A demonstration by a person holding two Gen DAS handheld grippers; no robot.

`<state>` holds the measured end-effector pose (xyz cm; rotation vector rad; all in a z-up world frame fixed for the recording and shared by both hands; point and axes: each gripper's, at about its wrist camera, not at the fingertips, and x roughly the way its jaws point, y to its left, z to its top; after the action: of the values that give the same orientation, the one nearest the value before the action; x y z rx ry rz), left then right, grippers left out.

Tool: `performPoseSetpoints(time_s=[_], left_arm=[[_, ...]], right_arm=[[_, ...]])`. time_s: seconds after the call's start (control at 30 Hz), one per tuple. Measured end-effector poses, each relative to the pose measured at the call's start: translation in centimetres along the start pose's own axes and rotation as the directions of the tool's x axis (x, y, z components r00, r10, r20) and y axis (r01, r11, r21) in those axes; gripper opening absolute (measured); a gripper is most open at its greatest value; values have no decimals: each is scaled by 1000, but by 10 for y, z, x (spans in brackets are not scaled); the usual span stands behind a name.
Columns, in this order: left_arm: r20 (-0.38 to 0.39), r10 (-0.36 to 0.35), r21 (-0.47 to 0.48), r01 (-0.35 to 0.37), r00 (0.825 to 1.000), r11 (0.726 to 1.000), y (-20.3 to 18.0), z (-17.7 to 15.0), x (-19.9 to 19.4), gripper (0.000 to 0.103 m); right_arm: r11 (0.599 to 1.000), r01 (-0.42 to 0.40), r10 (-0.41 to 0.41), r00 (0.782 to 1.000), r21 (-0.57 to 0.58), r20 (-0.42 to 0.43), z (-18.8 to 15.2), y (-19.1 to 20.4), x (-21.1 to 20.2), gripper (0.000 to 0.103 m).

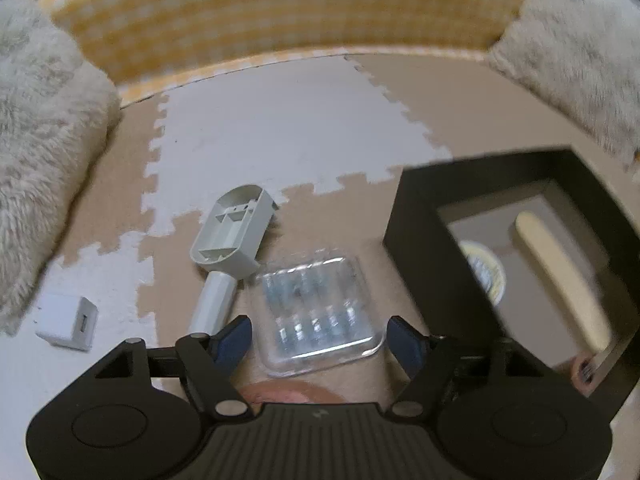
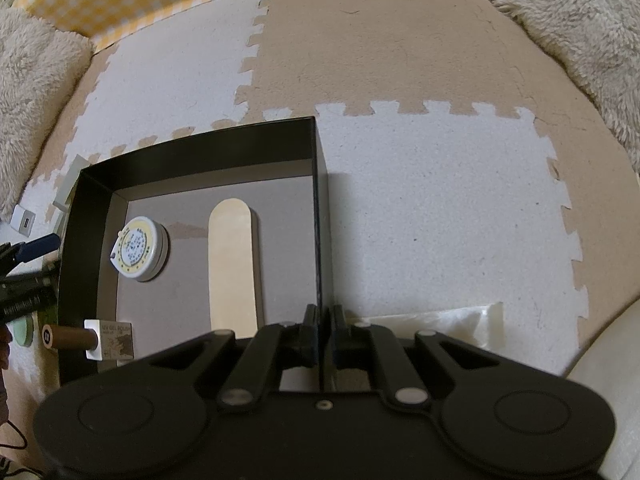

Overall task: Organize rigid objects
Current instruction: 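Close the left gripper on the clear blister pack of capsules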

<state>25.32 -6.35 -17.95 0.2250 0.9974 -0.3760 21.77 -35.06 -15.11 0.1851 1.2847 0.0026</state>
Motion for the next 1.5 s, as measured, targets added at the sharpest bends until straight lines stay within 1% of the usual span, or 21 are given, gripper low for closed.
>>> performPoseSetpoints(time_s=[0.03,0.1,0.33,0.43,0.5,0.63,0.77,0.83,0.97,1.03,1.17,1.23,1.33,1.4,1.5], left_arm=[[-17,-4,1,4,1000,1000,1,-2,3,76],[-25,4,3,-4,1000,1000,3,-4,6,76],[-18,88,-2,-88,996,996,19,-1,-1,76],[7,124,47,-125,992,991,22,-1,1,75],[23,117,67,-118,993,991,23,0,2,75],[56,78,54,-81,995,995,27,6,5,75],[96,48,49,-53,994,997,31,14,8,76],[102,42,68,-49,994,997,31,15,12,76],[83,46,146,-58,996,988,26,13,20,76],[84,43,156,-56,996,986,25,13,21,74],[50,48,111,-54,998,992,27,15,20,73],[32,51,69,-54,998,996,28,16,18,73],[6,27,-31,-26,1000,999,32,19,14,73],[-8,6,-100,-7,1000,995,34,22,10,73],[5,-27,-178,28,1000,984,33,26,-2,73]], right_arm=[[1000,0,0,1000,0,0,0,0,0,6],[1000,-2,2,1000,1,0,0,-1,0,6],[1000,-3,3,1000,1,0,-1,-1,0,6],[1000,-2,2,1000,1,0,0,0,0,6],[1000,-1,1,1000,0,0,0,0,0,6],[1000,0,0,1000,-1,-1,-1,0,0,6],[1000,1,-1,1000,-2,-1,-1,0,0,6],[1000,0,0,1000,-1,-1,0,0,0,6],[1000,-3,3,1000,0,-1,0,0,0,6],[1000,-3,3,1000,0,-1,0,0,0,6],[1000,-2,2,1000,0,-1,0,0,0,6],[1000,-2,2,1000,0,-1,0,0,0,6],[1000,-2,2,1000,0,-1,0,0,0,6],[1000,-2,2,1000,0,-1,0,0,0,6],[1000,-2,2,1000,0,-1,-1,0,0,6]])
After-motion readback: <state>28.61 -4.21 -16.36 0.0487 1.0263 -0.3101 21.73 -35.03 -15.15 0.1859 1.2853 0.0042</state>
